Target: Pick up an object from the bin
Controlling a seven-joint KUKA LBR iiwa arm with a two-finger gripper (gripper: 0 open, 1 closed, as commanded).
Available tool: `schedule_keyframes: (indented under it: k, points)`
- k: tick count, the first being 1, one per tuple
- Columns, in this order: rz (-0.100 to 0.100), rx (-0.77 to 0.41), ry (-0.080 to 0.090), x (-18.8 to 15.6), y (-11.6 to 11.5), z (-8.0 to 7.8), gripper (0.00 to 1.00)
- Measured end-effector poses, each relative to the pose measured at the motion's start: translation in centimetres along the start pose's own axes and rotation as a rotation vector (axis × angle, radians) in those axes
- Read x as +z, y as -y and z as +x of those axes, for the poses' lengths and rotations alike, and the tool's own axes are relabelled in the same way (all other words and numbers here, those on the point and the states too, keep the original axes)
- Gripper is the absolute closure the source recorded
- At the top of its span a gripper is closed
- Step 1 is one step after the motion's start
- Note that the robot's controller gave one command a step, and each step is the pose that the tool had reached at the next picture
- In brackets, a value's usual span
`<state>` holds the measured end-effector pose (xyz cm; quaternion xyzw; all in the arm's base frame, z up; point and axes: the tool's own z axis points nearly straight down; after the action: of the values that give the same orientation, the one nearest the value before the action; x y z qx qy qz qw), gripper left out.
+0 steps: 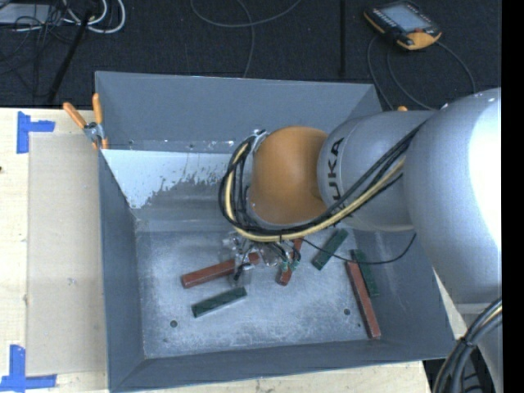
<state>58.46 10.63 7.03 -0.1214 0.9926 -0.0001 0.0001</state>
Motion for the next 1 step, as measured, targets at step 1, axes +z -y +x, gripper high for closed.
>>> schedule_keyframes:
  k: [1]
  points:
    - [0.000, 0.001, 0.000, 0.00, 0.00, 0.00, 1.00]
